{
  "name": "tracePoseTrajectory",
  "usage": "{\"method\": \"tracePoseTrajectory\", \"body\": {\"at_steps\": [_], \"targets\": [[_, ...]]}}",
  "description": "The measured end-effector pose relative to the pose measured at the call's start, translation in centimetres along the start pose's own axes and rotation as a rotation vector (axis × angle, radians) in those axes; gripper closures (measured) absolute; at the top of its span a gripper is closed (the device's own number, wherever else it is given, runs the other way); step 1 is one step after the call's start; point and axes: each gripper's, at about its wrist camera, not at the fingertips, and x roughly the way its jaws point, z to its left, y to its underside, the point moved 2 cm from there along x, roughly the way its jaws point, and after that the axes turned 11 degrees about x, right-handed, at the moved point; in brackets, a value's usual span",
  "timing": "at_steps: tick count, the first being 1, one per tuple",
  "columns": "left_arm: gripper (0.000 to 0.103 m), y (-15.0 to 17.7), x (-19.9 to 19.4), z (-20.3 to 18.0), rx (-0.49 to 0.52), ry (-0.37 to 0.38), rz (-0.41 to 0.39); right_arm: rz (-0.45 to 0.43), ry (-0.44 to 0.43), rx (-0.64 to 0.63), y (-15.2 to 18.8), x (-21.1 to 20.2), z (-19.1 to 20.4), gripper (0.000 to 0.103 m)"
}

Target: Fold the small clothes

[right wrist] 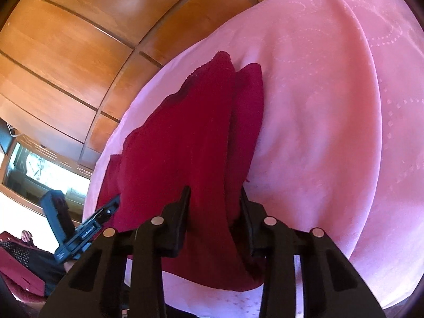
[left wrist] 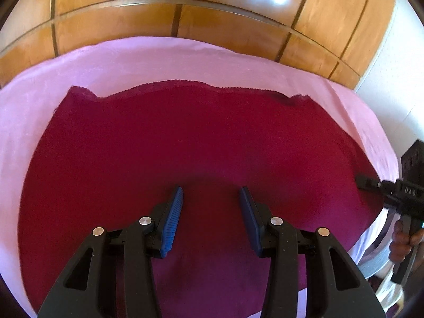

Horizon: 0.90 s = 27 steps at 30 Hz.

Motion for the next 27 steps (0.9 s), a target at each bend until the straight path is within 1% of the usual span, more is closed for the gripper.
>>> {"method": "tracePoseTrajectory", "body": {"at_steps": [3, 5, 9, 10, 12, 13, 15, 17, 18, 22, 24, 25, 27], "targets": [[0.060, 0.0, -0.3, 0.3, -0.012, 0.013, -0.003, 0.006, 0.001, 0.006, -0.1, 0.0, 0.3, 0.070], [0.060, 0.0, -1.0, 0.6, -0.030, 0.032, -0.014, -0.004, -0.003, -0.016, -0.1, -0.4, 1.2, 0.072], [0.061, 0.1, -2.1, 1.8, -0.088, 0.100, -0.026, -0.026, -0.038, -0.053, -0.4, -1.3, 3.6, 0.075], [0.066, 0.3, -2.3, 2.3, -0.102, 0.112, -0.026, -0.028, -0.062, -0.076, -0.4, -1.6, 4.9, 0.076], [0.066, 0.6, -2.4, 2.9, -0.119, 0.114, -0.020, -0.033, -0.090, -0.126, -0.3, -1.7, 7.2, 0.077], [0.070, 0.8, -2.6, 3.5, -0.141, 0.128, -0.024, -0.031, -0.107, -0.154, -0.2, -1.7, 8.8, 0.077], [0.071, 1.2, -3.1, 4.3, -0.172, 0.151, -0.034, -0.024, -0.136, -0.188, 0.0, -1.4, 11.2, 0.078], [0.071, 1.6, -4.1, 5.8, -0.241, 0.226, -0.058, -0.006, -0.171, -0.216, 0.3, -0.5, 13.7, 0.079], [0.071, 1.7, -4.3, 6.3, -0.259, 0.242, -0.067, 0.006, -0.186, -0.231, 0.5, 0.0, 14.9, 0.079], [0.071, 2.6, -6.2, 9.4, -0.343, 0.253, -0.114, 0.083, -0.242, -0.302, 2.6, 3.8, 20.2, 0.079], [0.071, 3.1, -7.2, 11.0, -0.368, 0.238, -0.135, 0.120, -0.261, -0.337, 3.9, 5.6, 22.2, 0.080], [0.071, 3.4, -7.6, 11.7, -0.383, 0.233, -0.142, 0.148, -0.269, -0.356, 4.8, 6.9, 23.3, 0.080], [0.071, 4.0, -8.1, 12.9, -0.422, 0.252, -0.153, 0.189, -0.258, -0.394, 6.4, 9.3, 24.7, 0.080]]}}
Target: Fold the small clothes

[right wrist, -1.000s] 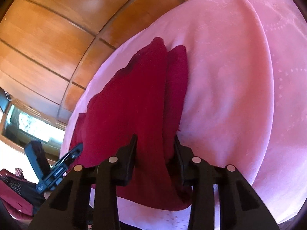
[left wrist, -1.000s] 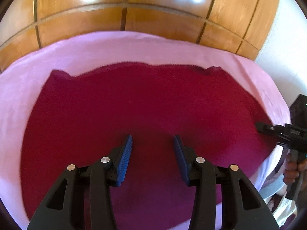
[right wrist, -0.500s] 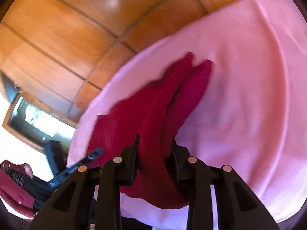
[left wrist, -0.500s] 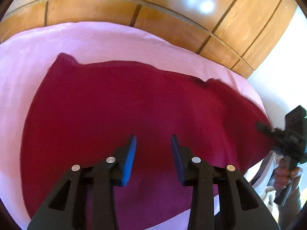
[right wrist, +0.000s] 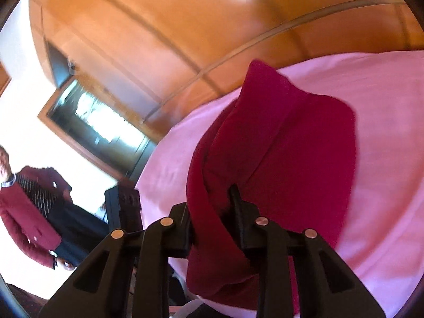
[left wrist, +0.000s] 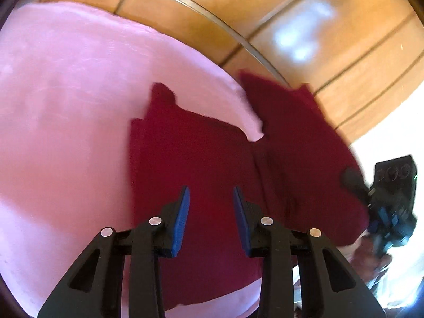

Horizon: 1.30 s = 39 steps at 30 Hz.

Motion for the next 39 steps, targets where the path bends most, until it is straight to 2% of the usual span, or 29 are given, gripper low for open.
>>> {"method": "tracePoseTrajectory", "body": {"at_steps": [3, 6, 9, 10, 13, 14, 16, 20, 23, 29, 33, 37, 39], "targets": [[0.071, 0.0, -1.4, 1.8, -0.059, 0.019, -0.025, 0.086, 0.036, -0.041, 1.3, 5.2, 1.2, 0.080], [0.071, 0.0, -2.4, 2.7, -0.084, 0.033, -0.041, 0.134, 0.102, -0.108, 2.7, 8.2, 1.7, 0.080], [0.071, -0.2, -2.4, 2.4, -0.091, 0.065, -0.036, 0.143, 0.135, -0.188, 4.2, 9.5, 2.6, 0.079], [0.071, -0.5, -2.4, 2.9, -0.094, 0.079, -0.032, 0.144, 0.132, -0.219, 4.8, 9.6, 2.9, 0.073], [0.070, -1.1, -1.9, 2.9, -0.107, 0.107, -0.025, 0.149, 0.079, -0.251, 5.6, 9.1, 3.1, 0.065], [0.060, -1.3, -1.8, 2.8, -0.111, 0.114, -0.020, 0.153, 0.051, -0.250, 6.0, 9.0, 3.0, 0.063], [0.053, -1.6, -1.6, 2.8, -0.120, 0.126, -0.006, 0.168, -0.030, -0.229, 6.2, 8.0, 2.9, 0.046], [0.053, -2.0, -1.9, 2.7, -0.100, 0.129, 0.026, 0.151, -0.099, -0.214, 6.6, 4.7, 2.6, 0.045], [0.053, -2.3, -1.2, 2.3, -0.102, 0.148, 0.066, 0.127, -0.067, -0.207, 7.2, 2.4, 1.7, 0.043], [0.053, -2.1, 0.7, 1.2, -0.083, 0.124, 0.153, 0.068, 0.036, -0.126, 8.6, -2.0, -2.6, 0.044], [0.053, -2.3, 1.9, 0.6, -0.069, 0.095, 0.203, 0.055, 0.118, -0.135, 9.6, -3.6, -3.6, 0.043], [0.053, -2.4, 2.4, 0.3, -0.066, 0.074, 0.222, 0.023, 0.143, -0.142, 10.0, -4.0, -3.1, 0.043], [0.068, -2.4, 2.4, -0.2, -0.034, 0.040, 0.225, 0.024, 0.141, -0.151, 10.3, -3.8, -2.8, 0.044]]}}
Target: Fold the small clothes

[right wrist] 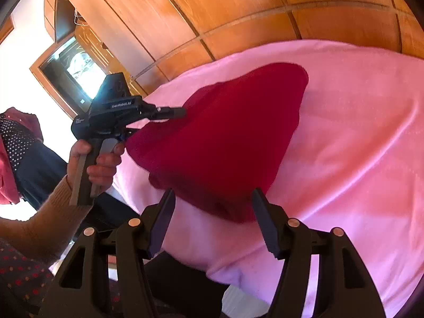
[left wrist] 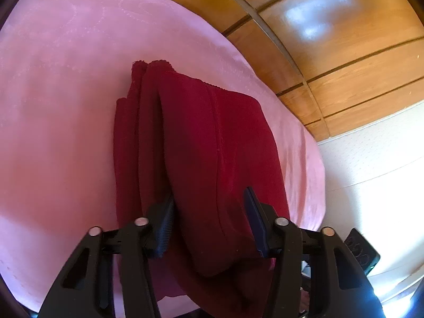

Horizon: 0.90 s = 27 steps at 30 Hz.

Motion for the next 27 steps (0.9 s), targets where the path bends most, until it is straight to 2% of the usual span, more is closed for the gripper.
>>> {"method": "tracePoseTrajectory", "body": {"at_steps": [1, 2, 4, 8, 11, 13, 16, 18, 19, 21, 22, 23, 25, 27], "targets": [[0.080, 0.1, -0.1, -0.2, 0.022, -0.029, 0.002, 0.008, 0.006, -0.014, 0.0, 0.5, 0.3, 0.044], [0.086, 0.1, -0.3, -0.3, 0.045, -0.052, -0.003, 0.014, 0.014, -0.028, 0.1, 0.7, 0.5, 0.044], [0.089, 0.2, -1.2, -0.8, 0.081, -0.067, -0.039, 0.014, 0.025, -0.048, 0.2, 0.9, 1.2, 0.043], [0.089, 0.8, -3.9, -0.8, 0.128, -0.097, -0.091, -0.008, -0.012, -0.040, 0.2, -0.3, 1.5, 0.044], [0.089, 1.9, -3.9, 0.5, 0.143, -0.154, -0.073, -0.023, -0.026, -0.023, -0.2, 0.0, 1.7, 0.044], [0.089, 2.4, -2.4, 1.5, 0.112, -0.175, -0.049, 0.024, -0.019, -0.043, 0.1, 1.6, 2.2, 0.045], [0.084, 2.5, -0.9, 2.2, 0.106, -0.228, -0.061, 0.108, 0.068, -0.112, 1.7, 5.0, 2.8, 0.044], [0.083, 2.6, -0.8, 1.9, 0.115, -0.253, -0.069, 0.099, 0.098, -0.135, 2.1, 5.5, 2.7, 0.044], [0.083, 2.6, -0.7, 1.3, 0.135, -0.278, -0.070, 0.098, 0.092, -0.125, 2.1, 5.3, 2.6, 0.044], [0.071, 2.5, -1.1, 0.4, 0.165, -0.316, -0.075, 0.101, 0.076, -0.098, 1.7, 4.7, 2.3, 0.044], [0.059, 2.4, -1.6, 0.1, 0.184, -0.351, -0.089, 0.100, 0.072, -0.095, 1.6, 4.4, 2.2, 0.044], [0.054, 2.3, -2.1, -0.2, 0.200, -0.386, -0.105, 0.102, 0.067, -0.095, 1.4, 4.0, 2.0, 0.044], [0.054, 2.2, -2.9, -0.4, 0.216, -0.404, -0.123, 0.100, 0.050, -0.083, 0.8, 3.0, 1.9, 0.043], [0.050, 2.0, -3.0, -0.5, 0.215, -0.395, -0.126, 0.066, 0.031, -0.053, -0.4, 1.9, 1.7, 0.043]]}}
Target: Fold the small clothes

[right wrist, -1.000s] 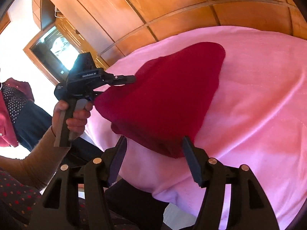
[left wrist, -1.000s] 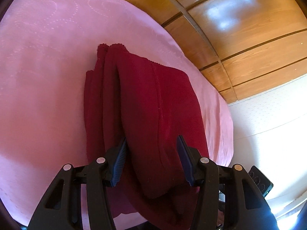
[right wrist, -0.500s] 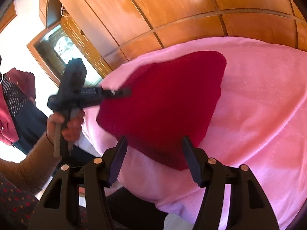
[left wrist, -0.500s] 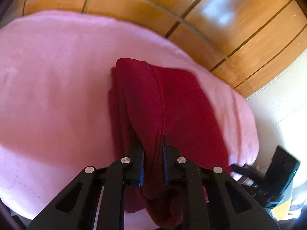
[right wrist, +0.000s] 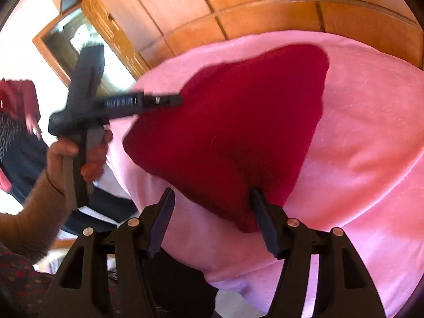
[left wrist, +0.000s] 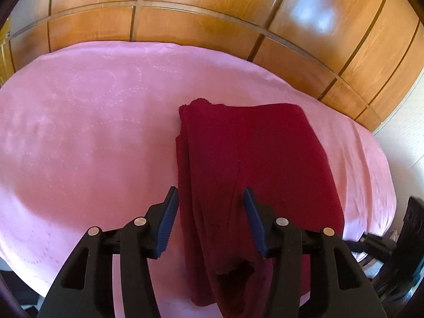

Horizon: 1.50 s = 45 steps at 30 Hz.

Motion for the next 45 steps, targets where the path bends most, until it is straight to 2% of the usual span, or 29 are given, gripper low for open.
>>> {"method": "tracePoseTrajectory", "body": {"at_steps": [3, 5, 7, 10, 15, 20, 27, 30, 33, 36, 40, 45], "targets": [[0.048, -0.3, 0.5, -0.2, 0.014, -0.023, 0.002, -0.063, 0.022, 0.017, -2.1, -1.2, -0.4, 0.041], [0.048, -0.5, 0.8, -0.4, 0.023, -0.035, 0.003, -0.096, 0.097, 0.029, -4.1, -0.8, -0.8, 0.041], [0.048, -0.9, 1.1, -1.3, 0.041, -0.045, -0.004, -0.116, 0.137, 0.043, -5.5, -0.1, -0.9, 0.038], [0.048, -1.1, 1.2, -1.8, 0.077, -0.081, -0.012, -0.135, 0.179, 0.049, -7.7, 1.2, -0.8, 0.038], [0.048, -1.1, 1.5, -1.7, 0.106, -0.099, -0.017, -0.142, 0.222, 0.013, -10.2, 3.5, 0.1, 0.038], [0.048, -1.0, 2.1, -1.5, 0.123, -0.105, -0.015, -0.128, 0.253, -0.003, -11.3, 5.3, -0.1, 0.038], [0.048, -0.4, 3.2, -1.2, 0.116, -0.099, -0.001, -0.072, 0.328, -0.013, -11.2, 9.6, -1.6, 0.028], [0.040, 0.1, 3.6, -0.7, 0.094, -0.095, 0.000, -0.068, 0.350, -0.029, -11.0, 10.4, -1.7, 0.024], [0.038, 0.6, 4.0, 0.1, 0.051, -0.053, -0.009, -0.065, 0.335, -0.031, -11.0, 10.0, -1.6, 0.020], [0.037, 1.2, 4.1, 0.9, 0.005, 0.002, -0.026, -0.086, 0.266, -0.004, -11.1, 8.3, -1.8, 0.016], [0.037, 1.6, 4.4, 1.5, -0.016, 0.056, -0.028, -0.134, 0.144, 0.143, -10.9, 4.6, -4.3, 0.012], [0.037, 1.9, 4.9, 2.2, -0.060, 0.138, -0.032, -0.129, 0.010, 0.343, -9.2, 2.4, -9.0, 0.011]]}}
